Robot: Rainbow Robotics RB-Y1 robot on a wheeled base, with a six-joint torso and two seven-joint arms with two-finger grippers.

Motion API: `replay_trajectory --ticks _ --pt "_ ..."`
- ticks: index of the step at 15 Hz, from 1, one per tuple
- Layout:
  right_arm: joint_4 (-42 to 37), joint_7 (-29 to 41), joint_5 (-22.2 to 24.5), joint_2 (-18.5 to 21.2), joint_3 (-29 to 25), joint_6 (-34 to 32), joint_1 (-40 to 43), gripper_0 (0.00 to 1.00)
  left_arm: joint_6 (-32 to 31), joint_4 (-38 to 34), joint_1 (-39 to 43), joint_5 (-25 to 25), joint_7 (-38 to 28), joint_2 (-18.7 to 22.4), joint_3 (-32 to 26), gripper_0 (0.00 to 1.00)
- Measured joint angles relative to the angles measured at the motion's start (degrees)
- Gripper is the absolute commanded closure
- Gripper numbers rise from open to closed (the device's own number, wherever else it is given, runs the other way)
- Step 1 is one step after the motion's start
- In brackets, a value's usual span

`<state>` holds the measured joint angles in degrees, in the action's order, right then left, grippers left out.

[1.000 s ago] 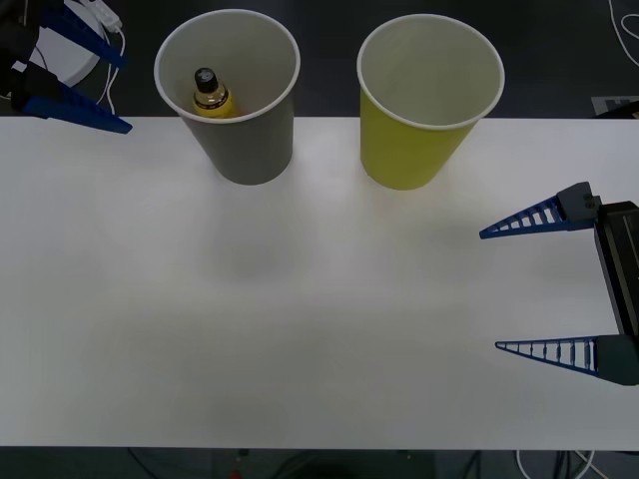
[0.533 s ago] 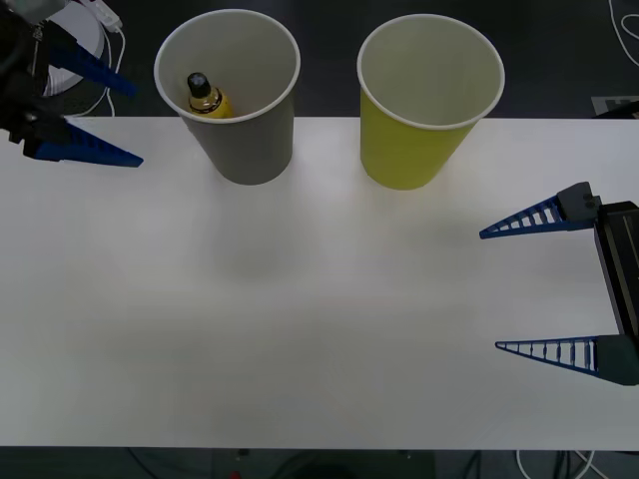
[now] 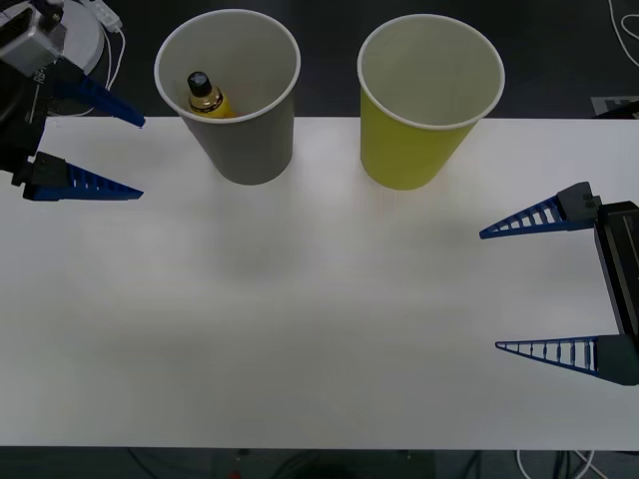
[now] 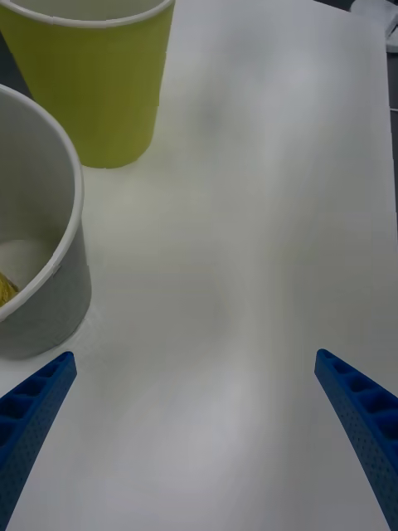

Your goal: Put the can into the green bin and the plastic bottle into the gray bin

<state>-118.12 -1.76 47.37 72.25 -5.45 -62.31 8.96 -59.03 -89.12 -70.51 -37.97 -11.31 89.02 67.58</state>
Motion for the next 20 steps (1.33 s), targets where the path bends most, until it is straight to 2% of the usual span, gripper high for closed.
replay_trajectory --ticks 4,6,8,11,17,20 --pt "0.0 0.0 0.0 0.0 0.0 0.0 0.0 0.0 1.85 -0.01 2.02 0.8 2.48 -1.0 -0.4 0.0" --pt "0.0 0.0 0.0 0.0 0.0 0.0 0.0 0.0 2.7 0.14 5.25 0.57 2.95 -2.47 -3.42 0.0" --pt "0.0 0.0 0.0 0.0 0.0 0.0 0.0 0.0 2.79 0.85 13.81 -2.26 3.4 -5.46 -13.11 0.0" --pt "0.0 0.0 0.0 0.0 0.0 0.0 0.0 0.0 1.23 0.18 26.58 -9.05 2.29 -10.0 -28.98 0.0" --pt "0.0 0.0 0.0 0.0 0.0 0.0 0.0 0.0 1.91 -12.18 40.18 -20.55 -11.69 -11.23 -45.74 0.0" --pt "0.0 0.0 0.0 0.0 0.0 0.0 0.0 0.0 1.86 -19.19 47.57 -26.56 -17.93 -13.3 -54.38 0.0"
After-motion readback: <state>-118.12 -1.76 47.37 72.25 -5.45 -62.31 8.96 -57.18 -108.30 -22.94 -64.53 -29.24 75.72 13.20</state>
